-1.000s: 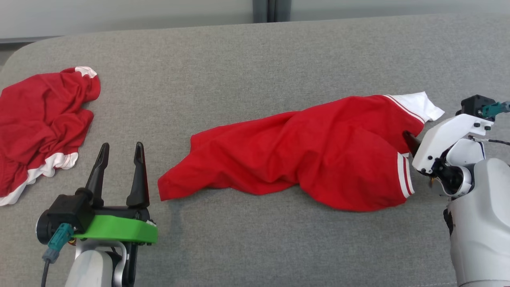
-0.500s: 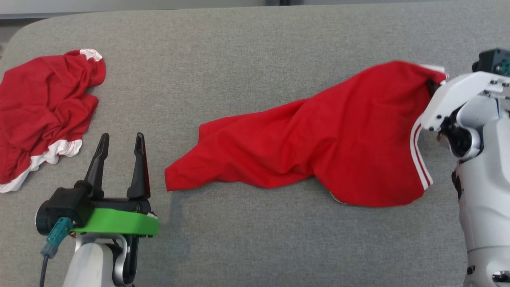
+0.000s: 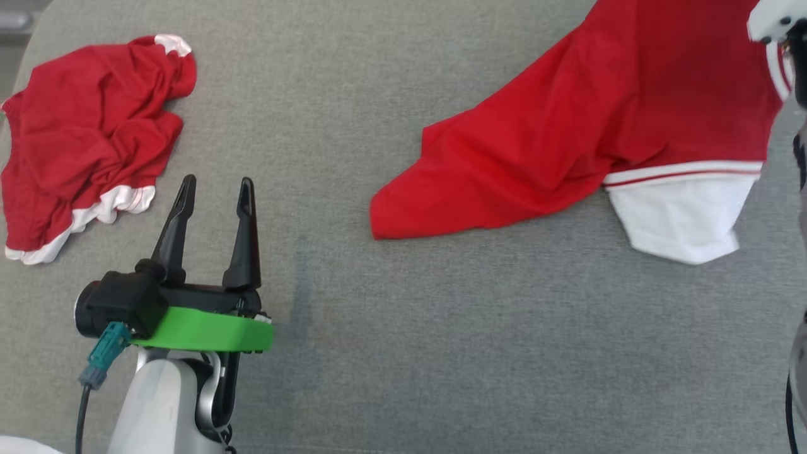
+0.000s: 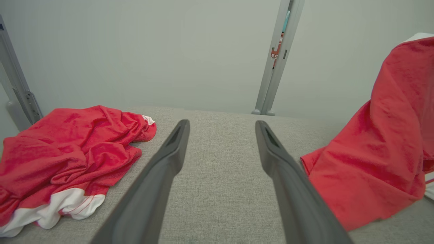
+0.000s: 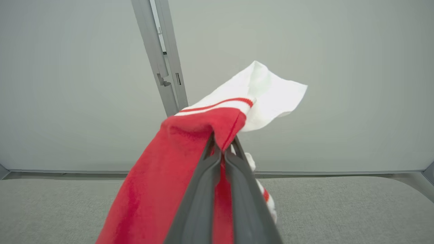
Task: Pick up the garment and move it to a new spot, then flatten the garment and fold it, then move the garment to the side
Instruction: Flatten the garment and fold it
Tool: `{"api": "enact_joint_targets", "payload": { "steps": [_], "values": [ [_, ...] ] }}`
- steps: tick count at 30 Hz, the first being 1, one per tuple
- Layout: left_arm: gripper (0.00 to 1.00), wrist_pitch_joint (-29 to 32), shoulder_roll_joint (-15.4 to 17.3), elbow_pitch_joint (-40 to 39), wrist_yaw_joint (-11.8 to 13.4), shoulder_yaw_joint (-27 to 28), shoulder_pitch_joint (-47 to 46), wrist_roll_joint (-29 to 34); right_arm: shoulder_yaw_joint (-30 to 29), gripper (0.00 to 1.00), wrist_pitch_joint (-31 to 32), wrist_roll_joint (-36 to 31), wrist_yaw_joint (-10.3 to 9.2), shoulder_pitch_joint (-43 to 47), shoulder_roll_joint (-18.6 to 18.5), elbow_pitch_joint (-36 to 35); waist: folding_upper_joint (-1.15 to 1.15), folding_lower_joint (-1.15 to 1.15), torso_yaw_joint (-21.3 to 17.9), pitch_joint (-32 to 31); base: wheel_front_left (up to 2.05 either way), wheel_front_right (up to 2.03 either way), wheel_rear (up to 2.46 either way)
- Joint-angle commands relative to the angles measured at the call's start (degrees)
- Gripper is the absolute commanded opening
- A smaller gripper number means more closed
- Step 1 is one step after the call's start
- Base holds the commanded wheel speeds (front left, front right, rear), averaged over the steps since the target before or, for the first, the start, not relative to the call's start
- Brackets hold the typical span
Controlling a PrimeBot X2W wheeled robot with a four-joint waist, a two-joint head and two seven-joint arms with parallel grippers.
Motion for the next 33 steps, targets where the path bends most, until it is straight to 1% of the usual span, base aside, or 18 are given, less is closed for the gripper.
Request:
{"api": "enact_joint_targets", "payload": {
  "steps": [1, 5, 6, 7, 13, 15, 18, 21, 22, 24, 28, 30, 33],
  "values": [
    [1.0, -0.02, -0.12, -0.29, -0.09, -0.19, -1.31, 0.09, 0.22, 0.0, -1.42, -0.82, -0.07, -1.53, -0.8, 0.99, 0.0, 0.0, 2.5, 2.38, 0.0, 0.0, 0.0],
    [1.0, -0.02, -0.45, -0.79, -0.09, -1.01, -2.08, -0.08, -0.38, 0.01, -3.97, -2.33, -0.06, -4.62, -1.56, 5.19, 0.0, 0.0, 4.42, 3.98, 0.0, 0.0, 0.0],
    [1.0, -0.02, -0.56, -0.85, -0.1, -1.28, -2.3, -0.13, -0.52, 0.41, -4.28, -2.71, -0.06, -4.96, -1.65, 6.15, 0.0, 0.0, 4.81, 4.24, 0.0, 0.0, 0.0],
    [1.0, -0.02, -0.67, -0.88, -0.1, -1.47, -2.4, -0.15, -0.6, 1.0, -4.87, -3.24, -0.06, -5.36, -1.8, 7.29, 0.0, 0.0, 5.2, 4.44, 0.0, 0.0, 0.0],
    [1.0, -0.02, -1.04, -0.47, -0.1, -1.77, -2.34, 0.15, 0.08, 1.0, -4.71, -4.93, -0.07, -3.68, -2.63, 13.65, 0.0, 0.0, 5.94, 3.66, 0.0, 0.0, 0.0],
    [1.0, -0.02, -1.04, -0.19, -0.1, -1.33, -1.75, 0.37, 0.32, 1.0, -4.01, -5.26, -0.07, -2.88, -2.83, 15.33, 0.0, 0.0, 5.59, 2.67, 0.0, 0.0, 0.0],
    [1.0, -0.02, -1.0, 0.08, -0.1, -0.55, -0.76, 0.74, 1.56, 1.0, -3.02, -4.75, -0.07, -0.91, -2.08, 16.61, 0.0, 0.0, 4.55, 0.87, 0.0, 0.0, 0.0],
    [1.0, -0.02, -0.74, 0.59, -0.1, 0.15, -0.04, 0.82, 3.64, 1.0, -5.37, -3.27, -0.07, 1.94, -1.39, 14.55, 0.0, 0.0, 3.05, -1.06, 0.0, 0.0, 0.0],
    [1.0, -0.02, -0.63, 0.96, -0.1, 0.46, 0.42, 0.85, 5.26, 1.0, -7.54, -1.73, -0.07, 4.56, -0.83, 12.17, 0.0, 0.0, 1.92, -2.15, 0.0, 0.0, 0.0],
    [1.0, -0.02, -0.46, 1.51, -0.1, 0.9, 1.11, 0.91, 7.6, 1.0, -9.77, -0.48, -0.07, 7.77, -0.22, 9.06, 0.0, 0.0, 0.67, -3.26, 0.0, 0.0, 0.0],
    [1.0, -0.02, -0.19, 2.88, -0.1, 1.73, 2.11, 0.89, 10.73, 1.0, -12.74, 2.12, -0.07, 15.86, 0.23, 2.38, 0.0, 0.0, -1.32, -5.63, 0.0, 0.0, 0.0],
    [1.0, -0.02, -0.01, 3.38, -0.1, 2.22, 2.74, 0.85, 11.24, 1.0, -13.1, 3.03, -0.07, 20.36, 0.92, -0.64, 0.0, 0.0, -2.26, -6.78, 0.0, 0.0, 0.0],
    [1.0, -0.02, 0.3, 4.0, -0.1, 2.84, 3.6, 0.78, 10.3, 1.0, -10.72, 4.75, -0.07, 26.98, 2.11, -4.22, 0.0, 0.0, -3.49, -8.23, 0.0, 0.0, 0.0]
  ]
}}
